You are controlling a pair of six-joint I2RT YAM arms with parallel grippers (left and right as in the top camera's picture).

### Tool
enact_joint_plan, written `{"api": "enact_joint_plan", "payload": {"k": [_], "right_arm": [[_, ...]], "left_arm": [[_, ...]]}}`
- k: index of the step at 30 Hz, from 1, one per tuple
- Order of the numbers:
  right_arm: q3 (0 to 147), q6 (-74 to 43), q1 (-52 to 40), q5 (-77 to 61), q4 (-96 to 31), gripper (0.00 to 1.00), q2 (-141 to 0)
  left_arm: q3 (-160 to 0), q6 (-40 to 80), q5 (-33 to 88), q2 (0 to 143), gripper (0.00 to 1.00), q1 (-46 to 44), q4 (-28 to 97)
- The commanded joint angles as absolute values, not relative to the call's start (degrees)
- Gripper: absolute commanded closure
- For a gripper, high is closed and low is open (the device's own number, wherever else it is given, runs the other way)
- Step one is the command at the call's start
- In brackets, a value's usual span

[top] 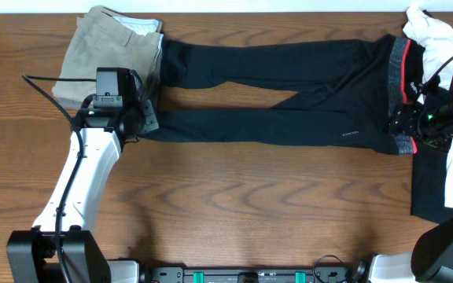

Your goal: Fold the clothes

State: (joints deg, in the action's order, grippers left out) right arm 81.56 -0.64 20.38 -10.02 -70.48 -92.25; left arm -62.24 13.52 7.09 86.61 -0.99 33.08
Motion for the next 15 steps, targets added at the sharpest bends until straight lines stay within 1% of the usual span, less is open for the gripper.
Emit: {"api": "enact_joint_plan", "payload": {"k": [1, 6, 9, 13, 15], "right_arm": [[81.32, -0.64, 20.23, -9.67, -70.48, 0.18, -92.25], [80.44, -0.84, 20.23, -9.28, -70.39, 0.19, -92.25], [78.24, -2.46, 20.25, -6.11, -69.08, 0.19, -92.27], [73.3, -6.52, 20.36, -2.52, -62.46, 0.18, -92.27], [71.05, -8.36, 20.4, -2.55, -58.37, 0.2, -92.27]], "left_arm": [[-62.87, 13.39, 1.74, 86.8, 0.94, -1.1, 34.52], [-62.87, 13.37, 0.78, 86.8, 0.94, -1.1, 35.11], [-62.87, 13.37, 0.62, 86.8, 0.94, -1.1, 35.99], [-62.76, 13.37, -2.31, 86.8, 0.94, -1.1, 37.58], [-62.63, 13.21, -2.55, 86.8, 0.94, -1.1, 37.74]]}}
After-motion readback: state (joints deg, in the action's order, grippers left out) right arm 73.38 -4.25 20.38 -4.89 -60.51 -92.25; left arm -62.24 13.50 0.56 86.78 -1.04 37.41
